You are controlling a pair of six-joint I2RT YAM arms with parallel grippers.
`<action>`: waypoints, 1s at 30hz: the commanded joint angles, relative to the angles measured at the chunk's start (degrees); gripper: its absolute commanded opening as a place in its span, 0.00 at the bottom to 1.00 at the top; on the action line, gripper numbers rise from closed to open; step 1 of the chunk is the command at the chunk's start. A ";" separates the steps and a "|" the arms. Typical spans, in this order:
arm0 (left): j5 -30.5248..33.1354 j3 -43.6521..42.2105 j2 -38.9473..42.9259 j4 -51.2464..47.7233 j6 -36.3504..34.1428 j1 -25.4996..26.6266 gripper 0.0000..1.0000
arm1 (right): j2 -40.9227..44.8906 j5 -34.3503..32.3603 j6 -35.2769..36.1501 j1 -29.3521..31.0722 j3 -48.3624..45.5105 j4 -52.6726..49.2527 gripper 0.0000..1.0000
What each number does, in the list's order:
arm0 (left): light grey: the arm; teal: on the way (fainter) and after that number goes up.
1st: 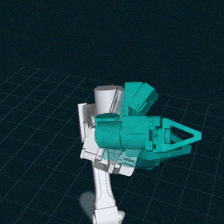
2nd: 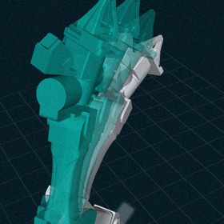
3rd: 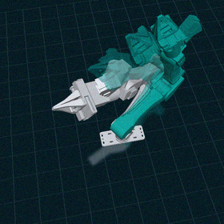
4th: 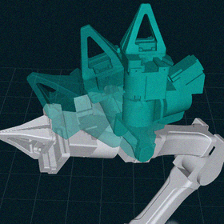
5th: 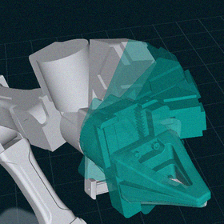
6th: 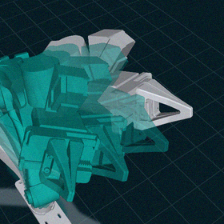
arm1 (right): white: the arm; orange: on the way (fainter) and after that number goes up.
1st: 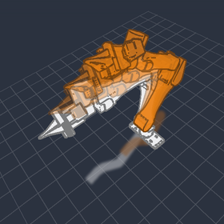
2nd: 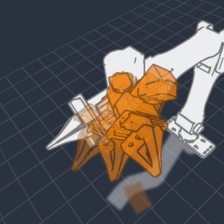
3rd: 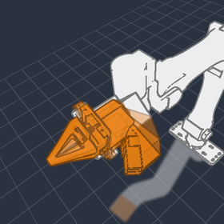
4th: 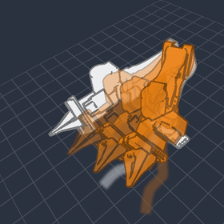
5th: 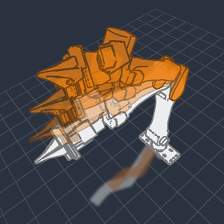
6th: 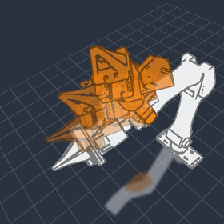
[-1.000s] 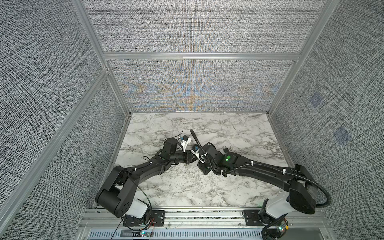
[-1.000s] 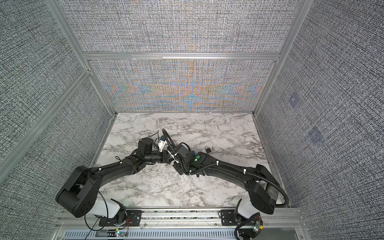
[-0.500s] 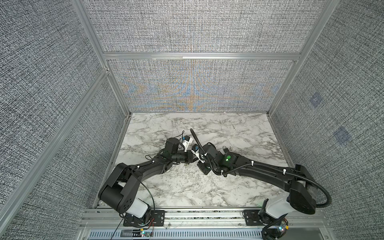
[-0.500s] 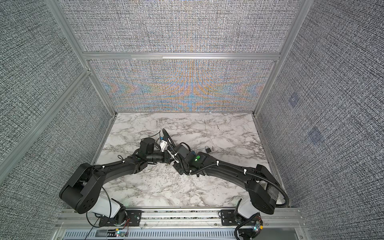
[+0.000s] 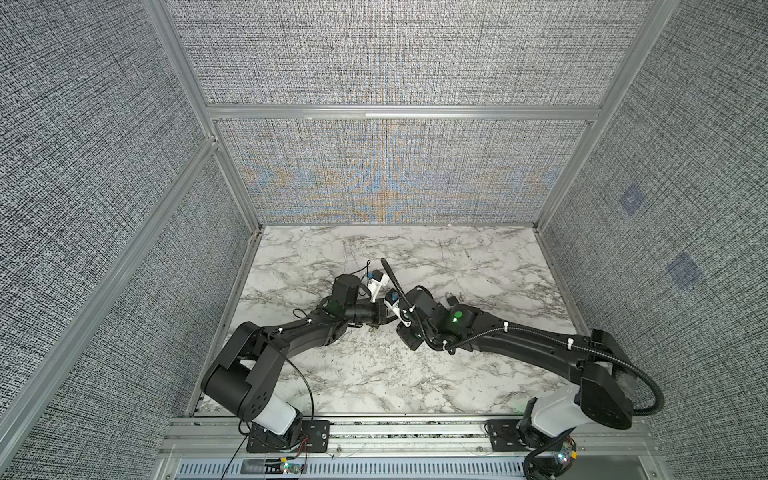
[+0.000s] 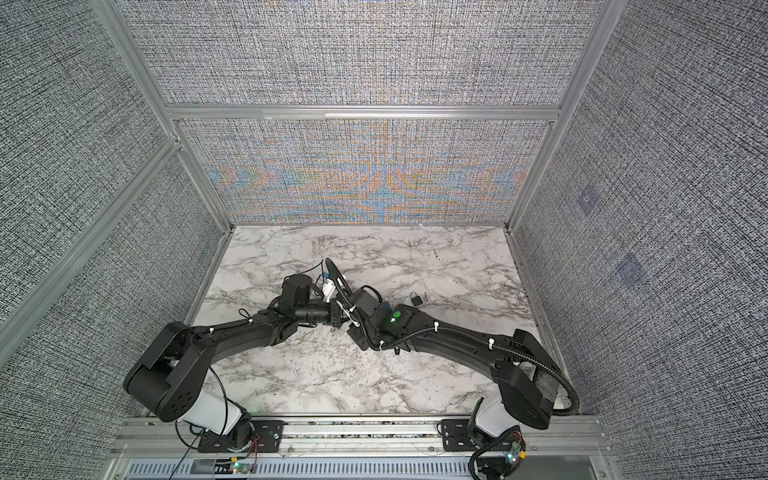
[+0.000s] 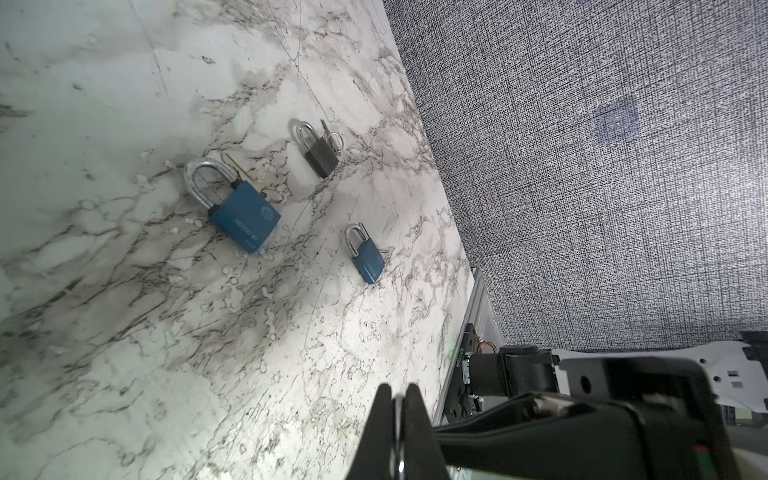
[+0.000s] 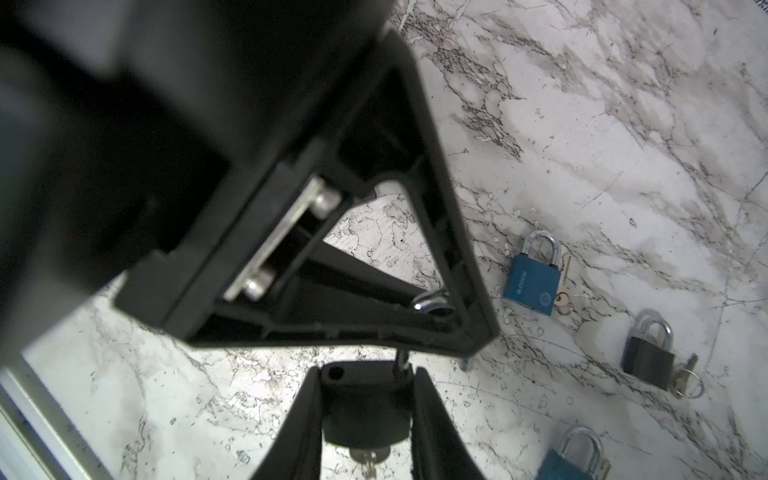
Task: Lock with the key
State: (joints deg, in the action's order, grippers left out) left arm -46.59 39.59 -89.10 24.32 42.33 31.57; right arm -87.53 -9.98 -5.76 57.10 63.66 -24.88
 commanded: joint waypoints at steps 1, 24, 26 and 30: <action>1.85 -0.31 -0.52 1.13 0.92 -0.16 0.00 | 0.81 -0.79 -1.41 -0.23 -1.46 3.24 0.48; 7.74 4.61 3.30 9.86 9.19 -0.19 0.00 | 22.66 26.31 -16.51 -19.61 -19.39 27.92 0.64; 8.00 4.96 3.60 10.26 10.10 -0.20 0.00 | 22.66 28.06 -16.98 -20.09 -20.26 28.92 0.64; 8.53 5.18 4.10 11.95 12.09 -0.15 0.00 | 22.38 29.98 -17.59 -20.49 -22.04 31.94 0.64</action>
State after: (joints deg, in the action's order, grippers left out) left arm -38.63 44.45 -85.45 32.29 52.62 31.46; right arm -64.99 17.06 -22.28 36.77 42.00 3.03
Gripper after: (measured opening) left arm 0.081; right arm 0.640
